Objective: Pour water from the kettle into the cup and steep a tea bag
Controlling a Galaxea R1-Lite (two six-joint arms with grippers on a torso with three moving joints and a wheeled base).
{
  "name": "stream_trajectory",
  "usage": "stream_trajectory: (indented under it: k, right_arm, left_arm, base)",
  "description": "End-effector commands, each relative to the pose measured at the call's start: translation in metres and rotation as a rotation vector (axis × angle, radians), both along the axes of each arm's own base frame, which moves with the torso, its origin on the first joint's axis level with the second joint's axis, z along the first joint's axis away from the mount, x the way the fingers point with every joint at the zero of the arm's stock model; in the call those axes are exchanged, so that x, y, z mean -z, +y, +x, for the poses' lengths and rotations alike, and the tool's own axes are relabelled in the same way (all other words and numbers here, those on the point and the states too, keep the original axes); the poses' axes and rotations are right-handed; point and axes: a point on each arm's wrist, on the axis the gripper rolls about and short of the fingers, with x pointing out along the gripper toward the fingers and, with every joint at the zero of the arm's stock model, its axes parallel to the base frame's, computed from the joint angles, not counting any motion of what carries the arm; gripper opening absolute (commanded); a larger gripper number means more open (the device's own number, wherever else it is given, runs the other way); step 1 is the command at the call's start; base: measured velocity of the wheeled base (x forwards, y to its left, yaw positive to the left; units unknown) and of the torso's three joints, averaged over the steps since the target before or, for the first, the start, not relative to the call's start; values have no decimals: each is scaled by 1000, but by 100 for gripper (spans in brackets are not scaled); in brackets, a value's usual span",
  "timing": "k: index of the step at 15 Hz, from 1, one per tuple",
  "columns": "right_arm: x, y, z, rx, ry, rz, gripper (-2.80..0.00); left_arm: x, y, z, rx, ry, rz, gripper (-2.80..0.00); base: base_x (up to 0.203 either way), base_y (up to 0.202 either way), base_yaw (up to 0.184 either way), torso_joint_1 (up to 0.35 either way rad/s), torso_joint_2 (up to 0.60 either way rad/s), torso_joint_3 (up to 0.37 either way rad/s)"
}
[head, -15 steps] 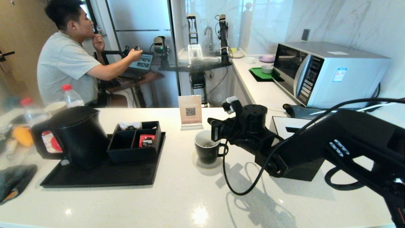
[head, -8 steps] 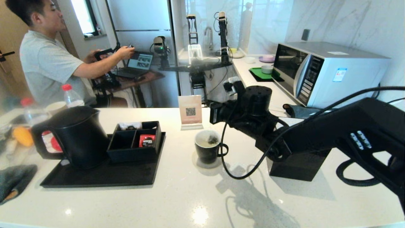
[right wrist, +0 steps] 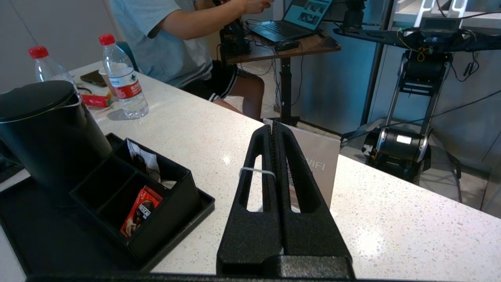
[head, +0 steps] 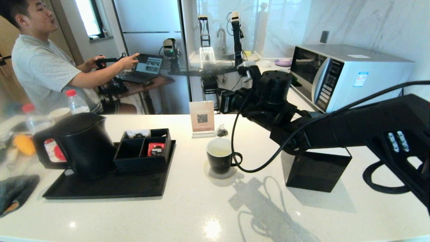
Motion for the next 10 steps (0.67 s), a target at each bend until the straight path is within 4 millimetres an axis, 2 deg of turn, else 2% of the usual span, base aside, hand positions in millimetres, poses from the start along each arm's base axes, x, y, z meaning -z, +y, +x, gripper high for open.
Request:
stream_trajectory:
  k: [1, 7, 10]
  right_arm:
    - [1, 1, 0, -3, 0, 0, -280]
    - [17, 0, -3, -7, 31, -23, -280]
    - [32, 1, -9, -14, 62, -46, -280]
  left_arm:
    - [0, 0, 0, -1, -2, 0, -280]
    - [0, 0, 0, -1, -2, 0, -280]
    - [0, 0, 0, -1, -1, 0, -280]
  base:
    - [0, 0, 0, 0, 0, 0]
    - [0, 0, 0, 0, 0, 0]
    - [0, 0, 0, 0, 0, 0]
